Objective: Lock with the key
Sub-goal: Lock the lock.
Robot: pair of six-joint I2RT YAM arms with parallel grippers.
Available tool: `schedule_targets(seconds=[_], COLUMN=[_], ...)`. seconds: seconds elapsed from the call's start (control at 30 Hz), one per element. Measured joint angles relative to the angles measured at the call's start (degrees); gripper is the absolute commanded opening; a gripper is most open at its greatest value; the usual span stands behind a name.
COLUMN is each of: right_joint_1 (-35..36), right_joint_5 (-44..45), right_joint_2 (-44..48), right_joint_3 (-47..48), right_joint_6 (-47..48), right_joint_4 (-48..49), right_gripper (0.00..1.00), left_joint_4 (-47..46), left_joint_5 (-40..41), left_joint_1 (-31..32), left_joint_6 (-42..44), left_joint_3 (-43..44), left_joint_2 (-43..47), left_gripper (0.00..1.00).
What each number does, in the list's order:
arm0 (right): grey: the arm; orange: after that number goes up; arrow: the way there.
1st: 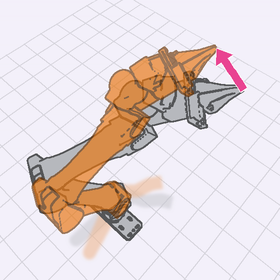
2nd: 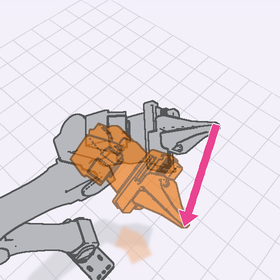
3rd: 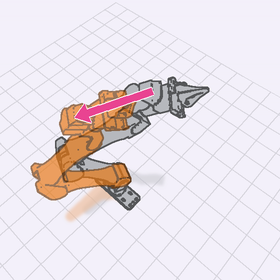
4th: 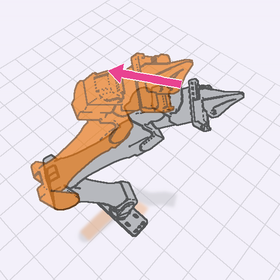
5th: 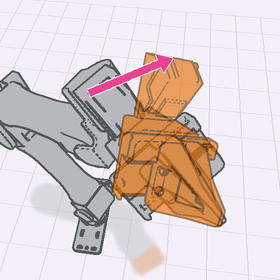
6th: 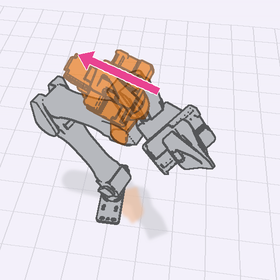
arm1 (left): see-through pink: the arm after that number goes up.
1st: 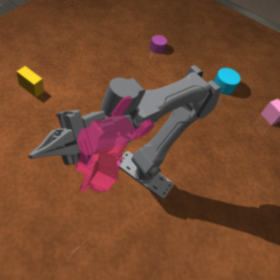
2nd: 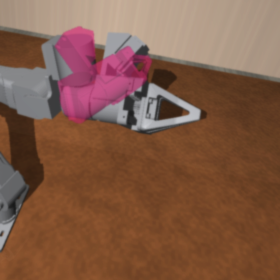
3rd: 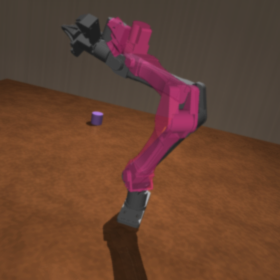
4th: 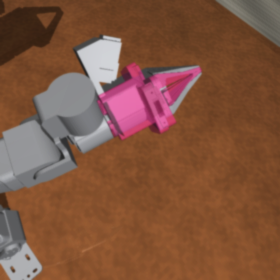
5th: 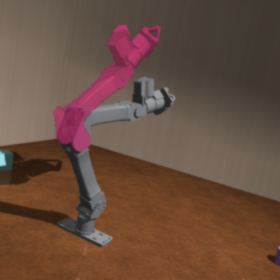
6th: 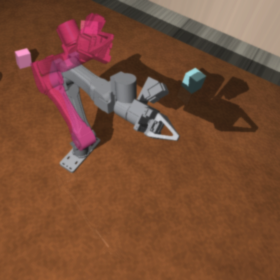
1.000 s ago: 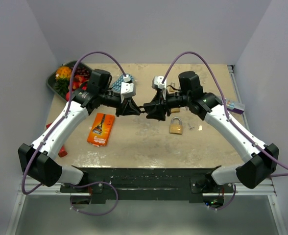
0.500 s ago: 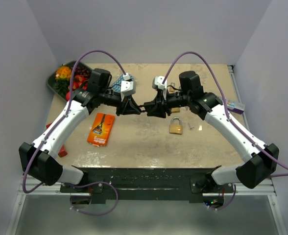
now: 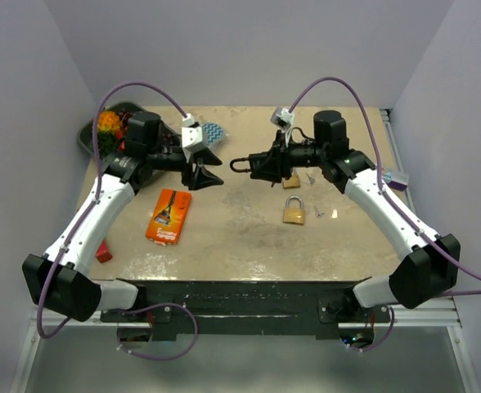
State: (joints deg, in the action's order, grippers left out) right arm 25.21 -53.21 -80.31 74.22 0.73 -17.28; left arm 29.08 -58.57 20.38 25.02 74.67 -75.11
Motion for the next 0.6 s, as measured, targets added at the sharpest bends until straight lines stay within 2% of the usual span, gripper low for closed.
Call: schedule_targets(seconds=[0.1,0.2,0.4,0.6], right_joint_1=[-2.29,-3.15,-2.34,-1.09], right_joint_5=[-1.46,-3.21,-7.26,-8.09], right_joint_2=[-0.26,-0.26,-0.26,-0.22], right_joint_3=[-0.07,-0.39,-0.90,-0.90], right_joint_6=[-4.31,-8.50,-14.99,-16.68], right_joint_4=[3.58,8.09,14.91,16.72], right_gripper=[0.00,0.00,0.00,0.00], left_joint_4=[1.22,-1.46,-20.57,-36.63], left_joint_5=[-2.69,-5.03,-7.08,-8.98], left_joint_1=[-4.76,-6.23,-6.01,-5.99], left_joint_6=[-0.44,-4.20,-22.80,-37.35], left_joint_3=[0.00,-0.83,-9.66,-11.58], left_joint_2=[-0.35,-0.28,1.73,1.75], left_gripper=[0.60,0.59,0.57,0.49])
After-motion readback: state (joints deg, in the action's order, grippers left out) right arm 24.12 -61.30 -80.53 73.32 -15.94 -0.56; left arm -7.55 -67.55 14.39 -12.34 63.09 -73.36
